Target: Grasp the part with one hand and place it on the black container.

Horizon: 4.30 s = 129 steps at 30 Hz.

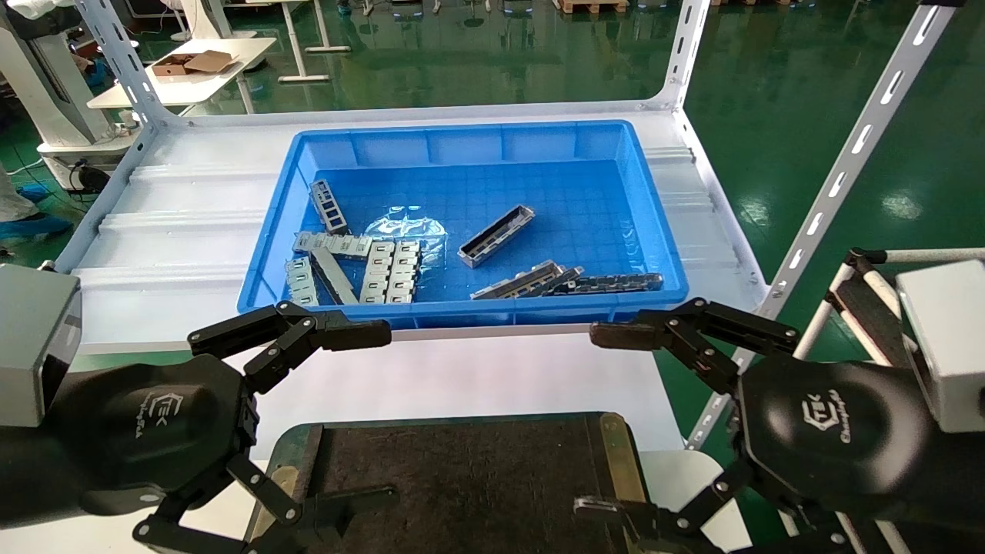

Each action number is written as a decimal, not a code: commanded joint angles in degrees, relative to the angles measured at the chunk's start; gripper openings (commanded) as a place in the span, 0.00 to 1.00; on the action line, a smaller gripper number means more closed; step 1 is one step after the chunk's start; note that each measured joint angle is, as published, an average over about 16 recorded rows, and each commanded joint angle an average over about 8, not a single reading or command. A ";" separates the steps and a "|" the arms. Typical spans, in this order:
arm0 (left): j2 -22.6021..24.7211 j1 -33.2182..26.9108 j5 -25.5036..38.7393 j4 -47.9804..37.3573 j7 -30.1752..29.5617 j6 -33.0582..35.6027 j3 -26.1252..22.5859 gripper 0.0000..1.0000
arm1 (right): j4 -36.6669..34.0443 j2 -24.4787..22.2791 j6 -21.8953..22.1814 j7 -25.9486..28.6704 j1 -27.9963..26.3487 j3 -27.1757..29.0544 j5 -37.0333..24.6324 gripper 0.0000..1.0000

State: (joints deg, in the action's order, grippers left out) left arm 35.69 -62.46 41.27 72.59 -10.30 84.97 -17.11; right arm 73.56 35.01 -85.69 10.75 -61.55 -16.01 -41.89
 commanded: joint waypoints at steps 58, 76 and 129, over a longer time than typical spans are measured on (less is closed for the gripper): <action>0.10 -0.11 -0.02 -0.05 0.00 -0.33 0.09 1.00 | -0.02 0.00 0.01 -0.01 -0.01 -0.01 0.04 1.00; 4.74 -4.39 8.23 -0.70 -0.91 -9.99 -2.39 1.00 | -0.06 -0.02 0.01 -0.06 -0.05 -0.10 0.09 1.00; 42.85 -28.09 26.87 -56.14 14.95 -45.46 -19.81 1.00 | -0.06 -0.11 0.11 -0.17 -0.10 -0.32 0.24 0.96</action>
State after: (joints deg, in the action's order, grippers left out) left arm 78.52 -90.55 68.12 16.48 4.66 39.49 -36.94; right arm 73.51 34.90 -85.58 10.58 -61.65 -16.34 -41.65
